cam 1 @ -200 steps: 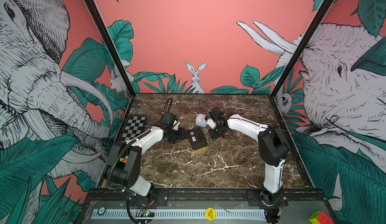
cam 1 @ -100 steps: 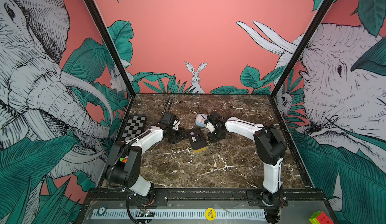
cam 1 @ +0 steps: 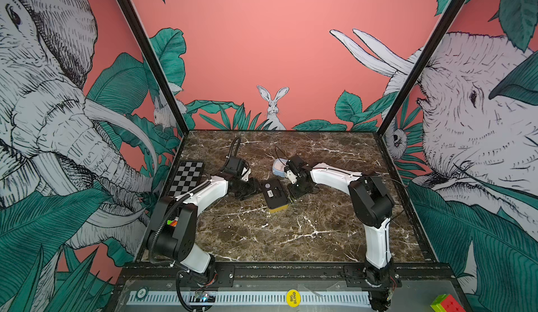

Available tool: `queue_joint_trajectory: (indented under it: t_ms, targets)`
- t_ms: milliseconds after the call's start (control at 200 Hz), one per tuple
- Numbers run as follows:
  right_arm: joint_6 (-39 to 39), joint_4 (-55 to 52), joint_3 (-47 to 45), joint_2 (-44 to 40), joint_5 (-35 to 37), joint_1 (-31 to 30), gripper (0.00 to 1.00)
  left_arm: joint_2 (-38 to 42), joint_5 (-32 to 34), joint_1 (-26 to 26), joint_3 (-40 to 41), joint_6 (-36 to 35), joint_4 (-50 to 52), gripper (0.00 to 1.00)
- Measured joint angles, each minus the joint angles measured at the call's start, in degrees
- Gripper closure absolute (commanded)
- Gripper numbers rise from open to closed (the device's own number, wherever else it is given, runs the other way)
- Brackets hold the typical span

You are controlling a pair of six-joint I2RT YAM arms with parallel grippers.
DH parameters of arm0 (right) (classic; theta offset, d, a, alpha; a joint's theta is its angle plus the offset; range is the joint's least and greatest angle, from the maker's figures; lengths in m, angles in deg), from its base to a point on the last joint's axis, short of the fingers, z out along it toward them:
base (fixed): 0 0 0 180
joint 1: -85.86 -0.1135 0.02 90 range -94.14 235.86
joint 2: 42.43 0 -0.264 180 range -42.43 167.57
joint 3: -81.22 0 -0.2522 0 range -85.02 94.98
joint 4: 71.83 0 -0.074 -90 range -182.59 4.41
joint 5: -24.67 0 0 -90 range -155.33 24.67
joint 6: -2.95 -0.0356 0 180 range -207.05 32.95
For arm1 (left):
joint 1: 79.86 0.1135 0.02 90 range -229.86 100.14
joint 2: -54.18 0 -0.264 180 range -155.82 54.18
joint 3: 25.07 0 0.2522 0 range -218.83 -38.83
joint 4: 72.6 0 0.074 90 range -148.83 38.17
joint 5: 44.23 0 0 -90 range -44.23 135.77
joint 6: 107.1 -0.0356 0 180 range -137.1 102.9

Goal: Insert the battery into the alarm
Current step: Pick up the battery at the center of the board.

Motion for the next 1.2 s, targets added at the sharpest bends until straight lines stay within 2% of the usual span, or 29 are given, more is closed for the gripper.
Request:
queue_joint_trajectory:
  t_ms: [65, 340, 535, 660, 810, 885, 1050, 1200]
  targets:
    - [-0.09, 0.00, 0.68, 0.46, 0.17, 0.00, 0.76, 0.00, 0.00, 0.00, 0.00, 0.02, 0.00, 0.43]
    - [-0.09, -0.46, 1.75, 1.05, 0.37, 0.00, 0.95, 0.00, 0.00, 0.00, 0.00, 0.02, -0.02, 0.43]
    - [-0.96, -0.33, 1.46, 0.61, 0.57, 0.00, 0.97, 0.00, 0.00, 0.00, 0.00, 0.02, -0.07, 0.43]
    - [-2.64, 1.70, -2.51, -4.31, 1.18, 0.00, 0.98, 0.44, 0.00, 0.00, 0.00, 0.04, -0.09, 0.43]
    - [-3.08, 10.54, -8.48, -14.75, -1.01, 0.00, 0.98, 1.97, 0.09, 0.00, 0.00, 0.09, -0.35, 0.43]
    - [-2.99, 16.26, -9.88, -17.38, -3.65, -0.04, 0.97, 2.82, 0.22, 0.00, 0.02, 0.50, -0.59, 0.43]
    - [-2.71, 29.14, -12.81, -15.80, -9.57, -0.50, 0.97, 4.98, 0.70, 0.00, 0.28, 1.46, -1.57, 0.43]
    - [-2.25, 34.71, -13.77, -11.45, -12.61, -1.66, 0.97, 7.48, 1.16, 0.00, 1.31, 2.80, -3.23, 0.43]
